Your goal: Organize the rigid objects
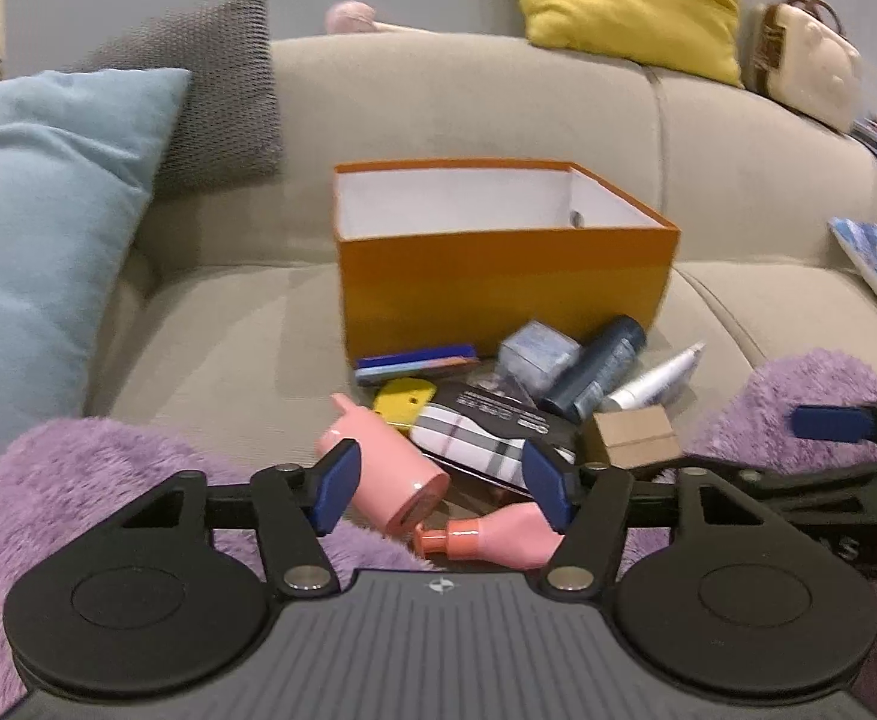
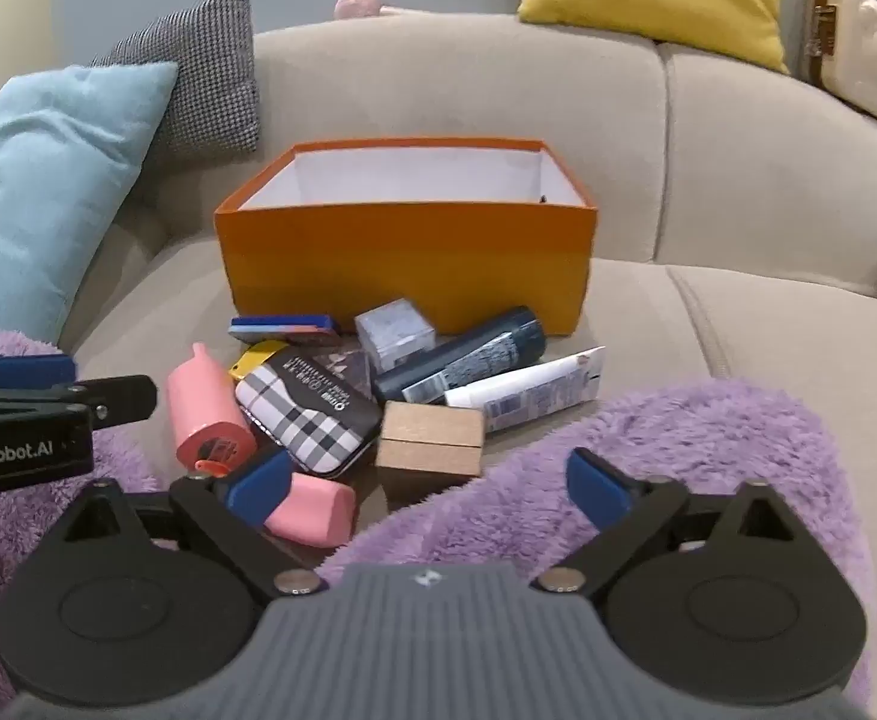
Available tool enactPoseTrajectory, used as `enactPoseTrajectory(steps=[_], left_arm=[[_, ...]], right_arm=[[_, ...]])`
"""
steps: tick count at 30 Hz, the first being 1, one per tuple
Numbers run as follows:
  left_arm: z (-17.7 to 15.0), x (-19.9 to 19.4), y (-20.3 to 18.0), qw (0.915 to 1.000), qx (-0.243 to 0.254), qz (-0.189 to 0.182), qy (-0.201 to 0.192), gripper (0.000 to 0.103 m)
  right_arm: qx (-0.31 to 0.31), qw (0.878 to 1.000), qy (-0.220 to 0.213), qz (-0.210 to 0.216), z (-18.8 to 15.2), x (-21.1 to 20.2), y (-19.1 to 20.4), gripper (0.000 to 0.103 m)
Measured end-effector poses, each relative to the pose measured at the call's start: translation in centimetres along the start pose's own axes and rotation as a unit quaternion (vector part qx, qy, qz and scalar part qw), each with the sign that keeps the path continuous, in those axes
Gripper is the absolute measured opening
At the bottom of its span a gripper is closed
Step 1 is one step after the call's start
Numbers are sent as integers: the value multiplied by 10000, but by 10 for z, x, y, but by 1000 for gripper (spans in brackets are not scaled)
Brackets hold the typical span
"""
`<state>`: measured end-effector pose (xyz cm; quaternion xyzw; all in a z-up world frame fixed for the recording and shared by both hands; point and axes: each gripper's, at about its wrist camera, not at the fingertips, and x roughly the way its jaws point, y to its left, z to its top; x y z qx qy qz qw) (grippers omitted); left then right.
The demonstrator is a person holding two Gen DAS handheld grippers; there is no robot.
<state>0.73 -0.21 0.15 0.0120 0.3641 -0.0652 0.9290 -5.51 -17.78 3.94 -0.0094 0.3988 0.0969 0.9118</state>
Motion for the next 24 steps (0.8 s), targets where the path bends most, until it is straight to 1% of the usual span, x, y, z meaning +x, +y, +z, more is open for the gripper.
enactPoseTrajectory(steps=[2, 4, 6, 8, 9, 13, 14, 16, 19, 20, 21, 24], left_arm=[[2, 6, 2, 9998, 31, -191, 97, 69], [5, 14, 7, 9990, -90, -360, 256, 67], [9, 24, 13, 9981, -236, -388, 417, 65], [15, 34, 22, 9968, -410, -339, 593, 65], [18, 40, 27, 9957, -527, -325, 693, 65], [30, 64, 46, 9892, -920, -292, 1098, 65], [32, 69, 49, 9881, -968, -276, 1165, 65], [35, 81, 54, 9858, -1033, -277, 1298, 65], [36, 97, 60, 9804, -1228, -297, 1510, 67], [36, 101, 61, 9789, -1270, -330, 1565, 67], [36, 104, 62, 9782, -1300, -401, 1572, 67], [37, 109, 59, 9760, -1281, -648, 1639, 66]], right_arm=[[-41, 9999, 118, 118, 11, 9, 3, 77], [-110, 9993, 269, 242, 23, 16, 11, 70], [-203, 9981, 444, 384, 30, 25, 13, 61], [-389, 9980, 277, 407, 36, 40, 19, 56], [-434, 9971, 391, 485, 39, 45, 21, 55], [-590, 9920, 826, 744, 55, 83, 28, 54], [-636, 9906, 960, 734, 56, 91, 29, 54], [-737, 9892, 1031, 734, 62, 107, 31, 54], [-720, 9857, 1209, 930, 66, 127, 32, 54], [-715, 9839, 1283, 1023, 67, 132, 33, 54], [-736, 9826, 1361, 1026, 69, 137, 33, 54], [-676, 9775, 1603, 1196, 71, 151, 33, 54]])
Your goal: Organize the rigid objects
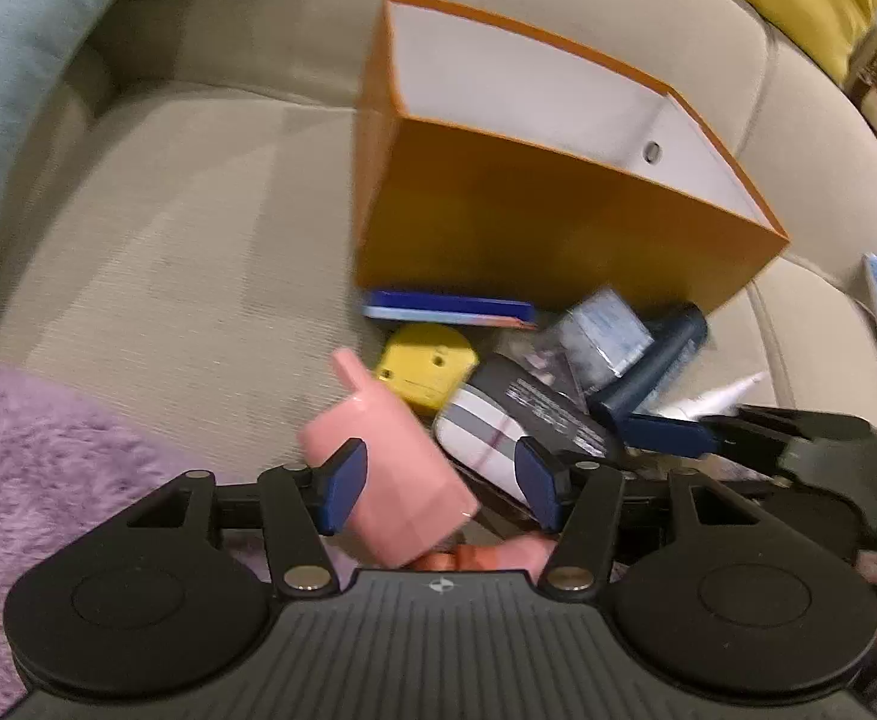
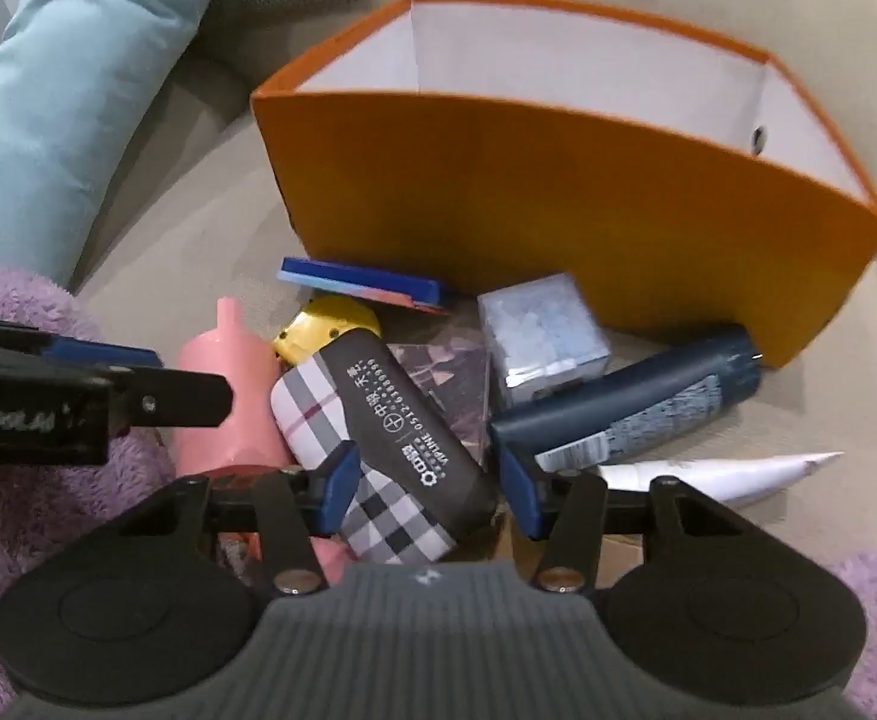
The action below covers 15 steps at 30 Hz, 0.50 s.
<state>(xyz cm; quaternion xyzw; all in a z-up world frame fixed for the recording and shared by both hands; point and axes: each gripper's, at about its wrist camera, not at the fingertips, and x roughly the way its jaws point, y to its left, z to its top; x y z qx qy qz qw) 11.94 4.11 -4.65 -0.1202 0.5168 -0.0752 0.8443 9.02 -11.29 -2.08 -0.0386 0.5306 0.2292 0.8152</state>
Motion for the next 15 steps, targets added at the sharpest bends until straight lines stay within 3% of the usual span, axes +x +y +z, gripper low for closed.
enactPoseTrajectory(steps=[5, 7, 10, 13, 15], left_arm=[[-3, 6, -4, 9999, 118, -73, 56, 63], [-2, 7, -6, 9997, 227, -7, 2, 60], [-4, 9, -7, 9995, 304, 15, -46, 59], [-6, 5, -6, 9995, 291, -123, -58, 56], [-8, 2, -6, 9992, 301, -241, -72, 56]], right_arm=[[106, 9992, 133, 374, 7, 11, -4, 55], [265, 9977, 216, 591, 10, 14, -11, 62], [140, 9983, 196, 522, 14, 18, -8, 65], [83, 9991, 140, 393, 12, 14, -8, 56], [129, 9991, 132, 380, 11, 12, -8, 42]])
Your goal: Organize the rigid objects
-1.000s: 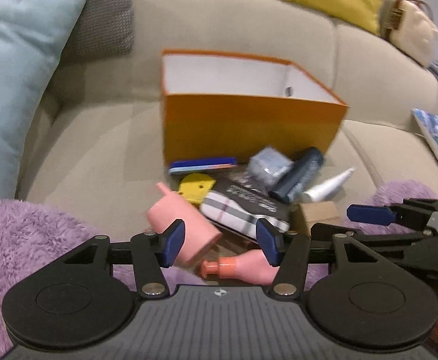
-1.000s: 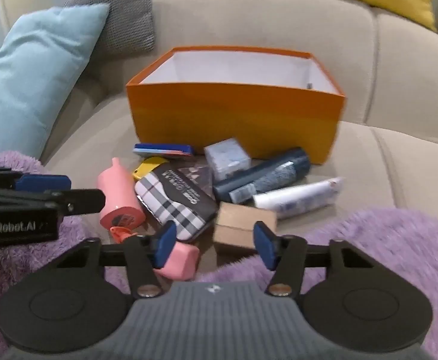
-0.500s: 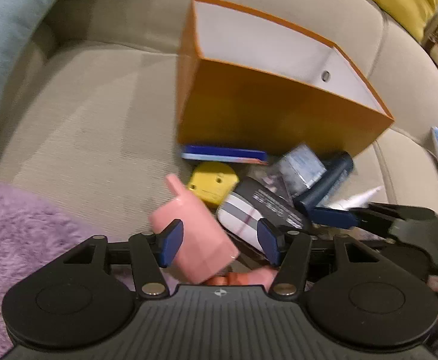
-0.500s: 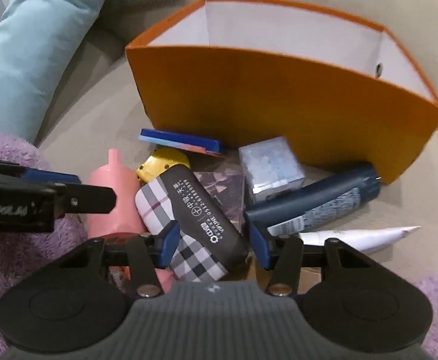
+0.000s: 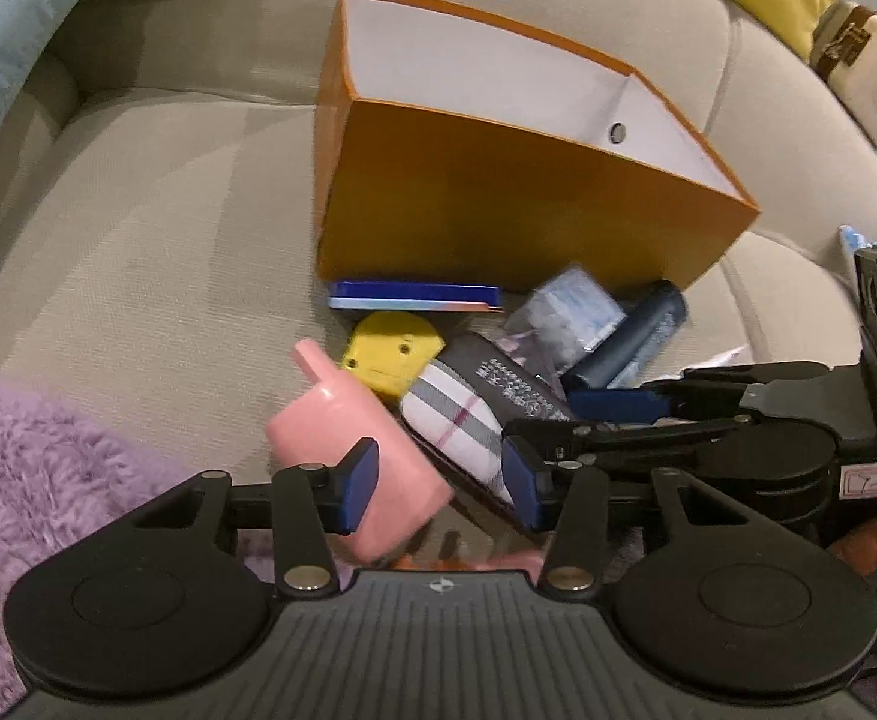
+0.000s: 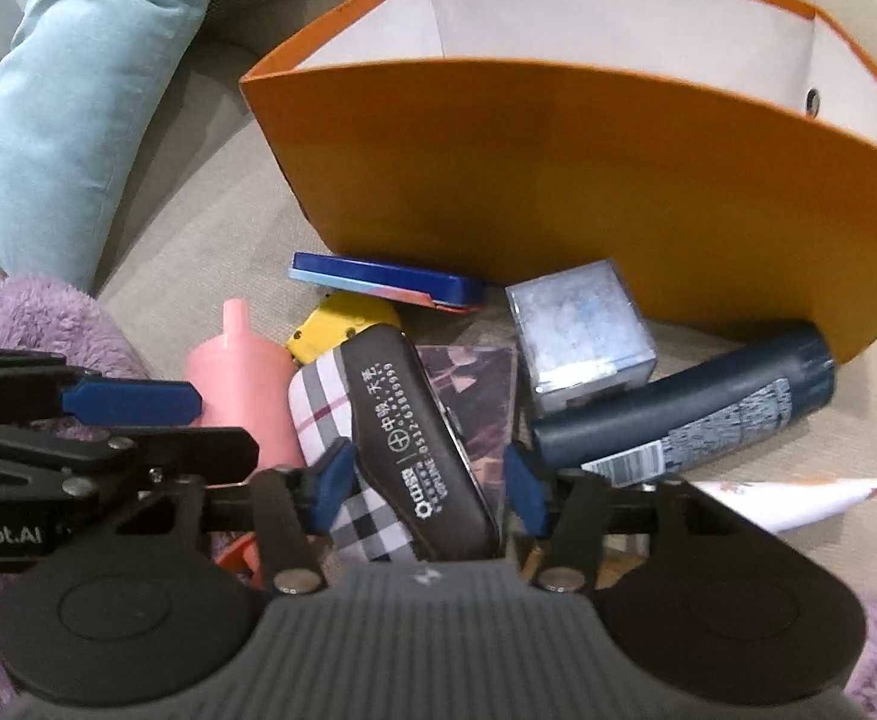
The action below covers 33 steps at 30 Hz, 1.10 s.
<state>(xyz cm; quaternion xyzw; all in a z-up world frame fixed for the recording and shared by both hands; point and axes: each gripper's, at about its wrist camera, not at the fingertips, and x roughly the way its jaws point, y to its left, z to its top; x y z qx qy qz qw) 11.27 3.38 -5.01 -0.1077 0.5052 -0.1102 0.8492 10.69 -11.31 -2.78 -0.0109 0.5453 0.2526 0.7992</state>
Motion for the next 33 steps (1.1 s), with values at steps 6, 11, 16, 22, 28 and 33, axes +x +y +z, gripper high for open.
enactPoseTrajectory(steps=[6, 11, 16, 22, 28, 33], left_arm=[[-2, -1, -5, 9998, -27, -181, 38, 52], [-3, -4, 1, 9986, -397, -318, 116, 52], [-1, -5, 6, 9961, -763, -401, 169, 59], [1, 7, -11, 9967, -696, 16, 413, 60], [1, 21, -14, 9964, -475, 421, 570, 49], [2, 29, -9, 9960, -472, 468, 589, 41]], right_arm=[[500, 9979, 83, 399, -8, -14, -2, 20], [708, 9955, 1, 624, -19, -15, -4, 14], [620, 9951, 76, 772, -28, -15, 0, 12], [499, 9928, 70, 1082, -34, -13, 16, 2], [328, 9961, -46, 819, -35, -23, 14, 8], [396, 9988, -112, 271, -26, -28, -2, 14]])
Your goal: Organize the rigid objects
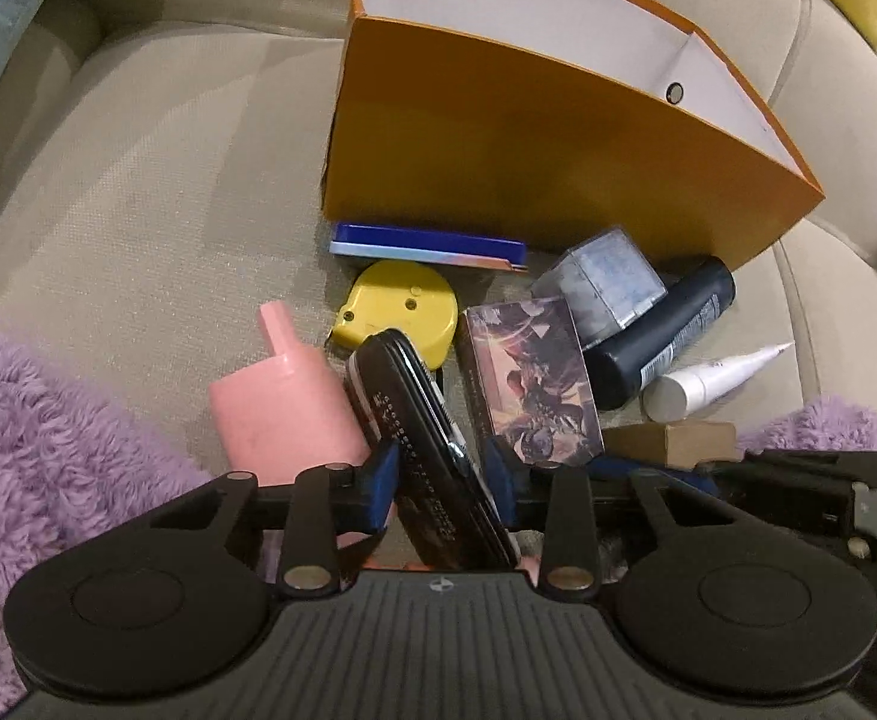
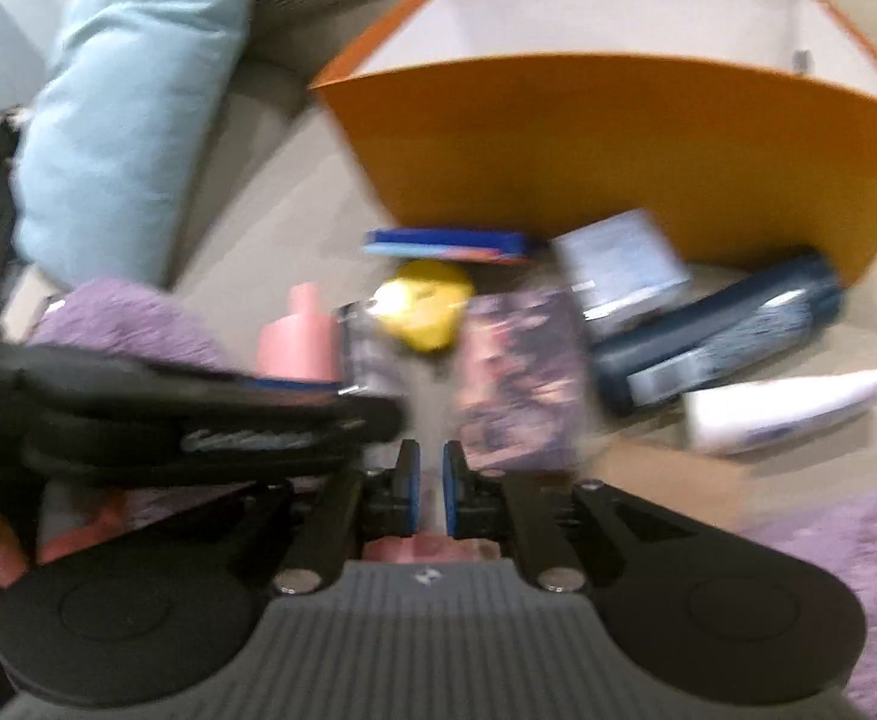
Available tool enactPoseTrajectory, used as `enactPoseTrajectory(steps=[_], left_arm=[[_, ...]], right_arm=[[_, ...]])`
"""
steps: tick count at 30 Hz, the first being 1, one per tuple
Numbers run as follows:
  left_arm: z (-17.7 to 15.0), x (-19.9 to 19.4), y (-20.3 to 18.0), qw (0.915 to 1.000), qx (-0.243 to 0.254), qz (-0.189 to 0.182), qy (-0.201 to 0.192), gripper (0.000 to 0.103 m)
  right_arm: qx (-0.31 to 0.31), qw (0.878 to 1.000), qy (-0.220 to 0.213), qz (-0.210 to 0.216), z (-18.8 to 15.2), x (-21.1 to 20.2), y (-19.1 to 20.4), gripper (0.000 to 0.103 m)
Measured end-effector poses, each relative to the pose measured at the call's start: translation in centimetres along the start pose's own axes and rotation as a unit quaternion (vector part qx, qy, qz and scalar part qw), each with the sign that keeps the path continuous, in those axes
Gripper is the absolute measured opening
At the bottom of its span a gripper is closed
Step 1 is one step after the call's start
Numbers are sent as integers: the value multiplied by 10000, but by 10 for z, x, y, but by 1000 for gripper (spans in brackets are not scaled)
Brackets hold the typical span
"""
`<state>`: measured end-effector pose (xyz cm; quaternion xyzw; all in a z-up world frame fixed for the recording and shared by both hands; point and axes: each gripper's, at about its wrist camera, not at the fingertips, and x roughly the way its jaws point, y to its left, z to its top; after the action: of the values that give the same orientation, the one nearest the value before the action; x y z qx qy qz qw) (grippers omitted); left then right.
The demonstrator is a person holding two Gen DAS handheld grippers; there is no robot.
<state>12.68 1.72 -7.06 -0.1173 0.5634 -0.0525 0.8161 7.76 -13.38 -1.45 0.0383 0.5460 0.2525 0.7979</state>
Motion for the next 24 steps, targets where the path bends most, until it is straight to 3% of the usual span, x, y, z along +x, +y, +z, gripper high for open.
enactPoseTrajectory(steps=[1, 3, 8, 11, 15, 18, 24], left_arm=[[1, 1, 0, 10000, 41, -10, 17, 41], [0, 3, 0, 9999, 100, -8, 23, 41], [1, 6, 1, 9999, 110, -64, 39, 44], [1, 5, 0, 9997, 167, -156, -10, 39], [-2, -5, 4, 9991, 324, -203, -158, 33], [1, -8, 10, 9988, 338, -281, -237, 31], [3, -7, 14, 9985, 366, -278, -286, 30]], right_arm=[[40, 10000, 1, -86, 2, 2, -4, 15], [123, 9995, -4, -294, 8, 8, -9, 26], [285, 9987, 65, -407, 26, 20, -19, 27], [346, 9980, 152, -514, 36, 27, -19, 31], [363, 9979, 357, -394, 49, 39, -15, 65], [328, 9956, 612, -627, 53, 55, -13, 64], [664, 9958, 593, -193, 64, 58, -25, 66]])
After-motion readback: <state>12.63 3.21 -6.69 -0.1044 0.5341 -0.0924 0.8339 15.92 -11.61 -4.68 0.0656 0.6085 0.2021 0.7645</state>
